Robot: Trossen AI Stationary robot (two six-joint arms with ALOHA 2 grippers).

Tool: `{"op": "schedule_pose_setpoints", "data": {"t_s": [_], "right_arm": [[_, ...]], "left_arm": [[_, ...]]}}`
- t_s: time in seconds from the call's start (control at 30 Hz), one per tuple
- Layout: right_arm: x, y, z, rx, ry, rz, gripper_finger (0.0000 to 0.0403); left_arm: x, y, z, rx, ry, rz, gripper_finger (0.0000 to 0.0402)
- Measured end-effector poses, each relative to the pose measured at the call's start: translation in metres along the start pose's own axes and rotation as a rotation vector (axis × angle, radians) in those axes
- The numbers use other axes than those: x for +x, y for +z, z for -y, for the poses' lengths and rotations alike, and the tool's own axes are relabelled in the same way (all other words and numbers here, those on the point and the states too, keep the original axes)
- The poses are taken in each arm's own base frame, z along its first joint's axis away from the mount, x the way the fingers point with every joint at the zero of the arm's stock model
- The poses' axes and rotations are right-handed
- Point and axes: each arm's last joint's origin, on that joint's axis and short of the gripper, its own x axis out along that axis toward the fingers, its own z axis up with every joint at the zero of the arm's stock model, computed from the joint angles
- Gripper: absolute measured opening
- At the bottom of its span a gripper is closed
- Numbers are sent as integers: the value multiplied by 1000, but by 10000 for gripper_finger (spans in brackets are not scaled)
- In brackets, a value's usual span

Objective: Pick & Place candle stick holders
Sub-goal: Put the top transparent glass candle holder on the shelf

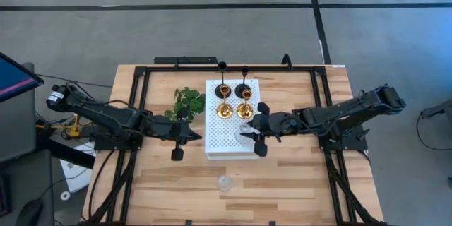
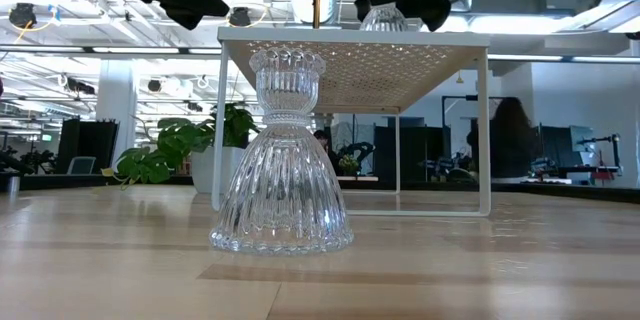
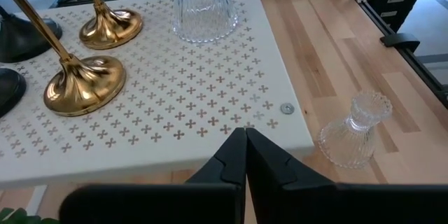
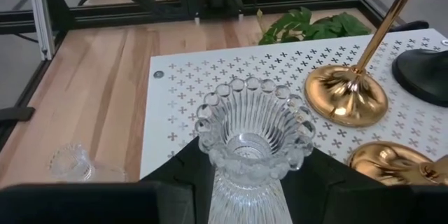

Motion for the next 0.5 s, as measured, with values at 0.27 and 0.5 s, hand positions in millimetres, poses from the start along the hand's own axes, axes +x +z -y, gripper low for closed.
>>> {"op": "schedule_pose_setpoints", "data": {"t_s": [0.27, 0.5], "right_arm": [[0, -1, 0, -4, -3, -13, 123], [-3, -1, 1, -9, -4, -21, 148]], "left_arm": [[0, 0, 0, 0, 0, 0, 8], [0, 0, 0, 0, 0, 0, 8]]}}
